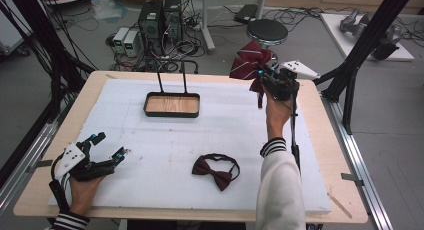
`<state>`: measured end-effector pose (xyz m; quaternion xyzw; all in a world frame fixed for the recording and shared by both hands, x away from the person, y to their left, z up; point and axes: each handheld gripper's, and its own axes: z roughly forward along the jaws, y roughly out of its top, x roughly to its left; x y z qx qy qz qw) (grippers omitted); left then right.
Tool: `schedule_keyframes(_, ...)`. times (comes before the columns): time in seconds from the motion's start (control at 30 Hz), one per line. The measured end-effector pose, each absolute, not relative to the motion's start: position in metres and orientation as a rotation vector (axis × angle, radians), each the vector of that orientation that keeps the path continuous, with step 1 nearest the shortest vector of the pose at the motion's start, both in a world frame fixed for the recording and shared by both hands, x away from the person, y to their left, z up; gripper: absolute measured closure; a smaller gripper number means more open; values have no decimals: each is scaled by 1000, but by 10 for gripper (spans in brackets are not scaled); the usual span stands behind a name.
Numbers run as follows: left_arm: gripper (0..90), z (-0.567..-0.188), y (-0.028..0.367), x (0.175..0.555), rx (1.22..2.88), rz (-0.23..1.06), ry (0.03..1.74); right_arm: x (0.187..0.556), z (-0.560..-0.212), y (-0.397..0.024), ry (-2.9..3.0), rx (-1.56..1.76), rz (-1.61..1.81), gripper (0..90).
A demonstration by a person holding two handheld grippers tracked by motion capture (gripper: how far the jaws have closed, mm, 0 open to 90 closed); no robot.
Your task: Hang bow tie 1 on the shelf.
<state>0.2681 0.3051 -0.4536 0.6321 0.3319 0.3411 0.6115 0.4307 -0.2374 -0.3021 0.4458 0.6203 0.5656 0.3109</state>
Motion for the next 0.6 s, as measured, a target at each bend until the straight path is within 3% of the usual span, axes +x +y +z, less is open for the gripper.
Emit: schedule_keyframes(0.6,127,-454,305,268,1462,787,766,432,-290,-198,1729,1062,1554,749)
